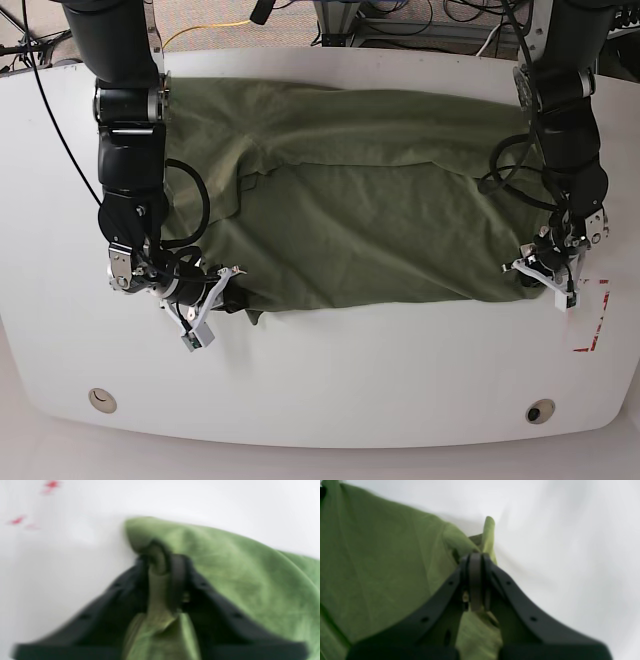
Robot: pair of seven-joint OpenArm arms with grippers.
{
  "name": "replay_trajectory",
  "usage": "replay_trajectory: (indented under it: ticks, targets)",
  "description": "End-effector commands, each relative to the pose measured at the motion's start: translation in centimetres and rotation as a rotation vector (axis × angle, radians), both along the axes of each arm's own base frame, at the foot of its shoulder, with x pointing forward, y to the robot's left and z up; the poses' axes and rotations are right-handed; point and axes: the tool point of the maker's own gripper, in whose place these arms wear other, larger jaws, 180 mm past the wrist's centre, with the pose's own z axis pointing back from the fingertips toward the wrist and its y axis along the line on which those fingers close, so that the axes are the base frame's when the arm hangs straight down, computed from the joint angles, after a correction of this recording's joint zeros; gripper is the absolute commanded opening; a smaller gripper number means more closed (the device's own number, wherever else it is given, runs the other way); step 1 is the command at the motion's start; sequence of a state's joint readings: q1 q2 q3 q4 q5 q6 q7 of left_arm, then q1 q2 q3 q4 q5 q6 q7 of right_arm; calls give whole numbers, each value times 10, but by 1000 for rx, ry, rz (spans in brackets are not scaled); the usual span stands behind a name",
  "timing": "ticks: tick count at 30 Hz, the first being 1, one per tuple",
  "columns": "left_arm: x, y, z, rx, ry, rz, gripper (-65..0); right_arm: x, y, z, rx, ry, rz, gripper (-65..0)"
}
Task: Fold the T-shirt properly
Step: 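Move the left gripper to the hem corner and pinch it, then hold both hem corners and lift the hem off the table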
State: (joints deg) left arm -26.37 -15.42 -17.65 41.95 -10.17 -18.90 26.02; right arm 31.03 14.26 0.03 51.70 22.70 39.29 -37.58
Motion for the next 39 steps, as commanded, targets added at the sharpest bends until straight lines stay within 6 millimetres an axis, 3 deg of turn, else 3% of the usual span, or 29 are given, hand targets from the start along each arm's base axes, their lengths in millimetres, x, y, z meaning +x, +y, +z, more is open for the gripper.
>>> replay_trajectory:
  ticks: [1, 4, 7, 13, 17, 21, 25, 30, 35, 39]
  targets:
    - [10, 2, 13, 13, -21, -10, -650, 16, -7, 27, 12, -76, -6, -650]
    - [11, 3, 16, 14, -29, -9, -650, 16, -13, 28, 7, -77, -12, -650]
    - [21, 7, 45, 57, -109, -17, -650, 18, -14, 42, -28, -113, 6, -650]
    - [14, 8, 72, 132, -173, -47, -650, 18, -22, 69, -110, -164, 38, -650]
    - [9, 5, 87, 170, -194, -72, -650, 9, -27, 82, -180, -196, 66, -650]
    - [-2, -12, 96, 205, -230, -178, -650, -8, -22, 94, -261, -220, 112, -650]
    - [-17, -18, 103, 247, -256, -217, -650, -25, -23, 91, -283, -227, 119, -650]
    - [-41, -23, 103, 293, -255, -248, -650, -45, -50, 85, -255, -217, 21, -650]
    - [-60, -22, 98, 326, -234, -271, -650, -56, -51, 81, -271, -209, 24, -650]
    - [-72, -24, 91, 331, -213, -283, -650, -60, -50, 65, -254, -167, 20, -650]
